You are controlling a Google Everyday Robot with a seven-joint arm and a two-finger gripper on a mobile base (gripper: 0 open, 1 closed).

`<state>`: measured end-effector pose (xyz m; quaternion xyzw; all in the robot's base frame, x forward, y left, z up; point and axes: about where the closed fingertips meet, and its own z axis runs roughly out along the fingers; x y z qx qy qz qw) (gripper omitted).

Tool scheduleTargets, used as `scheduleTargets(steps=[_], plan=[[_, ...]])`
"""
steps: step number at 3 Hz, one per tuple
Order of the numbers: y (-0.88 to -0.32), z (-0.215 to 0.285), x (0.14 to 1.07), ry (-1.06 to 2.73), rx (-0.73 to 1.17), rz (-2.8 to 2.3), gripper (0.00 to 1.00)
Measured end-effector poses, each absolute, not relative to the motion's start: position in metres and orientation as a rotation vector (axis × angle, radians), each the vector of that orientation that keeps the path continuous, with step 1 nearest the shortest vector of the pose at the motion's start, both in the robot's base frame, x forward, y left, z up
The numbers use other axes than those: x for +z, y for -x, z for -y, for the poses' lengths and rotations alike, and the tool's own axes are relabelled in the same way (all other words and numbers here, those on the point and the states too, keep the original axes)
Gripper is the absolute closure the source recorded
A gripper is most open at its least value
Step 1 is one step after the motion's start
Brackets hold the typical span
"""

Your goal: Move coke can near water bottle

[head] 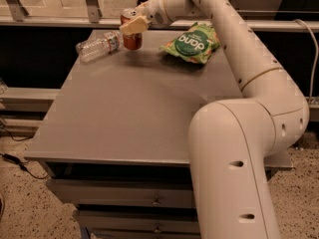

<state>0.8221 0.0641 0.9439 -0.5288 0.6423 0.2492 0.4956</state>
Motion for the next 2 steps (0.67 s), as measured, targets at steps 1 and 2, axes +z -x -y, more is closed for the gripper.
scheduleTargets(steps=[1, 2], plan=[[-0.8284, -0.0619, 0.9318, 1.283, 0.599, -1.603, 1.00], [-0.8348, -0.0591, 0.9242, 1.271, 0.594, -1.638, 0.81]])
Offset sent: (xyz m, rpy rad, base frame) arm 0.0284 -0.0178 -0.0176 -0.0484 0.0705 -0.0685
